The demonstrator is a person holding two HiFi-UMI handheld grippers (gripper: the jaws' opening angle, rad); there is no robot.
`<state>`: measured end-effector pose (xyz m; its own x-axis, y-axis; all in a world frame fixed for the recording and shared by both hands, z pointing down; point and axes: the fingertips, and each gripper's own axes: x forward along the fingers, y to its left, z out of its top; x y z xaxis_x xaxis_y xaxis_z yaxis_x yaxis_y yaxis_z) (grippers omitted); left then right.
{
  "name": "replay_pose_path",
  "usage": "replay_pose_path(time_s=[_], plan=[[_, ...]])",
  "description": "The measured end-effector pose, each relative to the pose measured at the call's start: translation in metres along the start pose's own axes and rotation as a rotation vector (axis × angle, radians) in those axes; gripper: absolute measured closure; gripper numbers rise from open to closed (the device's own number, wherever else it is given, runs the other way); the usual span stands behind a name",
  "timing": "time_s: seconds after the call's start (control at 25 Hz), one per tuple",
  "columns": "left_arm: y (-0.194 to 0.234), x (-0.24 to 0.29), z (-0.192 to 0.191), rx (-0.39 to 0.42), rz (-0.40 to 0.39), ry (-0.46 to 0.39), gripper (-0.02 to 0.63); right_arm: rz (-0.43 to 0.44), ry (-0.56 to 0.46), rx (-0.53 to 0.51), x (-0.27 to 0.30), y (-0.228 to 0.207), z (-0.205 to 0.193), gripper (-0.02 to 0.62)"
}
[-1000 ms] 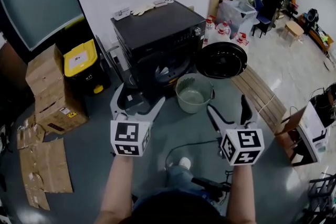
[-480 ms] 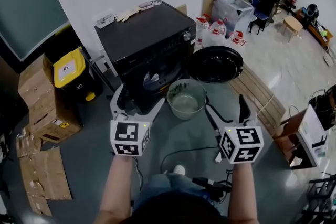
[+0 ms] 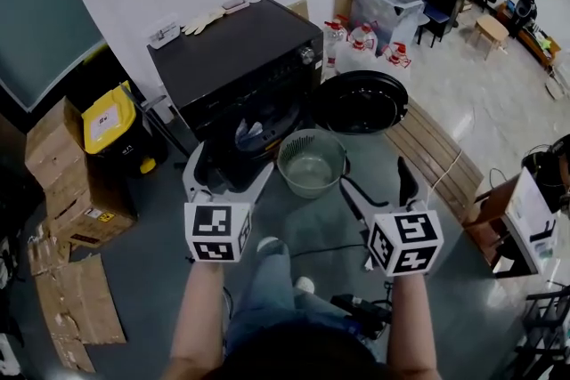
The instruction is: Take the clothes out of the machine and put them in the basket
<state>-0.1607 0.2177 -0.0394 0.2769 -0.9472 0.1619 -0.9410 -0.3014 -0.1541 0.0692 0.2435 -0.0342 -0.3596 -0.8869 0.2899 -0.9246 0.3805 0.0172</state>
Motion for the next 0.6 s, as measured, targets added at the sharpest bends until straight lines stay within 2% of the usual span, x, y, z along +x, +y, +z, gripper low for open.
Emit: replay_pose_path(time_s=[0.32,0.48,0.6], plan=[[0.006,0.048,-0.004,0.02,-0.046,0.025,0.087,-0.046,0.017,0.062,0.033,-0.01,-0.004,0.114],[0.026,0.085,-0.013,0.05,-0.049,0.097,0.087,-0.069,0.043,0.124,0.071,-0.006,-0.002,0.114],[0.043,0.12,-0.011,0.027,-0.082,0.094,0.087,-0.115,0.038,0.156,0.105,-0.009,0.011,0.114]])
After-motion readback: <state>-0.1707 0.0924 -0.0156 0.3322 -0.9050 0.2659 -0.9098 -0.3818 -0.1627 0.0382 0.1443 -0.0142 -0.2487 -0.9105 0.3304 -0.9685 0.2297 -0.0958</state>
